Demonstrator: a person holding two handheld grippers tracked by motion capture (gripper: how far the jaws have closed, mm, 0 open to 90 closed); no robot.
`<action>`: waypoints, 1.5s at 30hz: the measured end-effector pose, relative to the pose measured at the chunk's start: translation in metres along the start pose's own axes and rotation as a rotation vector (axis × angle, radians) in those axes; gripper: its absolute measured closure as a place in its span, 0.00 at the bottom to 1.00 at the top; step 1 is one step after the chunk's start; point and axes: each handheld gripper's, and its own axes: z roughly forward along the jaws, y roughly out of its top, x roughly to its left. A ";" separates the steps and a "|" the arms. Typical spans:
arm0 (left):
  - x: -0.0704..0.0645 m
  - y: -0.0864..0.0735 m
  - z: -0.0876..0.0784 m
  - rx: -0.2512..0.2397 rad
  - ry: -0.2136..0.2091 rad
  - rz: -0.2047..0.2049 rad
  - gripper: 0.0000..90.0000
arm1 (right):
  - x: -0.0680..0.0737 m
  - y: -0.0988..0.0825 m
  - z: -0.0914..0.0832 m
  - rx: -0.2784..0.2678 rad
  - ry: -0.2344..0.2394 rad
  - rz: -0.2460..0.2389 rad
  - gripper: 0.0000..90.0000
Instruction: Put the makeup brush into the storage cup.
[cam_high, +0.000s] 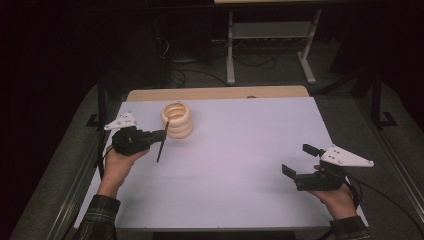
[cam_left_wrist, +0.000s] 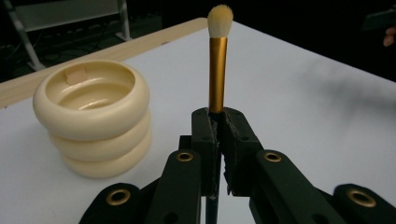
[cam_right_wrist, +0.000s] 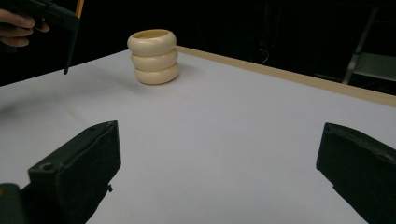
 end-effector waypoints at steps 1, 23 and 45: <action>0.001 0.001 0.000 -0.002 0.002 0.003 0.94 | 0.000 0.000 0.000 0.000 0.000 0.000 0.00; 0.012 0.025 0.009 -0.075 0.009 0.008 0.94 | 0.000 0.000 0.000 0.002 0.003 -0.001 0.00; 0.031 0.050 0.014 -0.134 0.037 0.002 0.94 | 0.001 -0.001 0.002 0.008 0.008 -0.001 0.00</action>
